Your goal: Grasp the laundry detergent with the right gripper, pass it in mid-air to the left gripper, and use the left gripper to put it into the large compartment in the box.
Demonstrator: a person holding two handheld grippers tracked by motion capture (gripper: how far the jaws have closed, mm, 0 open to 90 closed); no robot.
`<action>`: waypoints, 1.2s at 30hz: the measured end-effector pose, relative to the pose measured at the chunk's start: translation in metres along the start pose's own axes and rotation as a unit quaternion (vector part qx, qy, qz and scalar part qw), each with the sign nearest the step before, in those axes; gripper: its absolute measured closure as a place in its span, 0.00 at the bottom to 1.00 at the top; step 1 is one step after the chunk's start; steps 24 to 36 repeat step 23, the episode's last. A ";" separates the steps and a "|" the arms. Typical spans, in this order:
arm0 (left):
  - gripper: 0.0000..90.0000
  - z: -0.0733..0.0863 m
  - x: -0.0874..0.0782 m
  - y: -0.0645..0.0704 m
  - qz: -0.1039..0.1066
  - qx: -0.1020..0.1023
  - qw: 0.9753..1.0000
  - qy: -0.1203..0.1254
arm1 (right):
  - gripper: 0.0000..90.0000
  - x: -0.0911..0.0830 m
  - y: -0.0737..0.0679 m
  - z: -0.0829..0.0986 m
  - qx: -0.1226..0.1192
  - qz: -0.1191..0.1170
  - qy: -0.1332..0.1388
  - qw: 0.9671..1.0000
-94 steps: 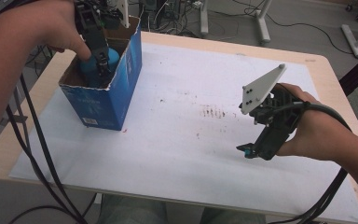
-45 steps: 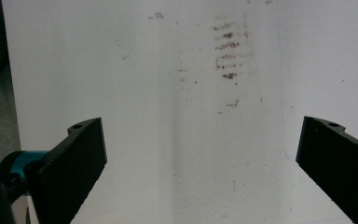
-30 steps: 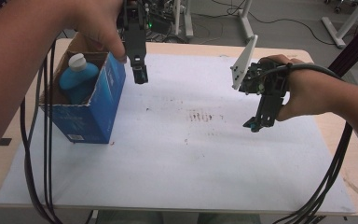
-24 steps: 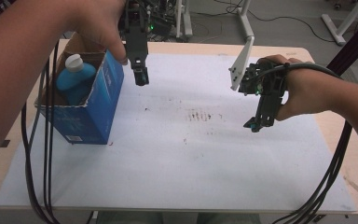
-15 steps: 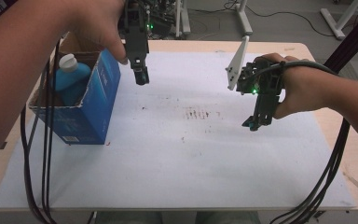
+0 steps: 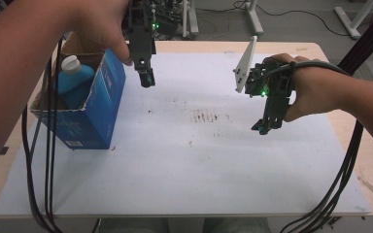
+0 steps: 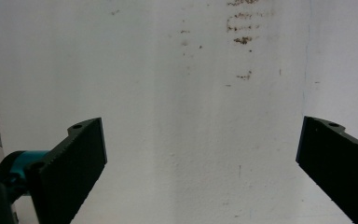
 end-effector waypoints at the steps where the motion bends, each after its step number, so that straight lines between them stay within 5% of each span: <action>1: 0.02 0.001 0.000 0.000 0.000 -0.001 1.000 -0.001 | 0.01 0.000 0.000 0.000 -0.003 0.001 0.000 1.000; 36: 0.02 -0.002 0.000 0.003 -0.002 0.003 1.000 -0.003 | 0.01 -0.005 0.006 -0.005 -0.003 -0.004 0.010 1.000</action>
Point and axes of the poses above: each handheld gripper's, and its own axes: x roughly forward along the jaws, z roughly out of its underside, y roughly to its right, the point moved 4 cm from there along x, roughly forward along the jaws, and after that the axes turned 1 degree about z, right-handed, at the moved point
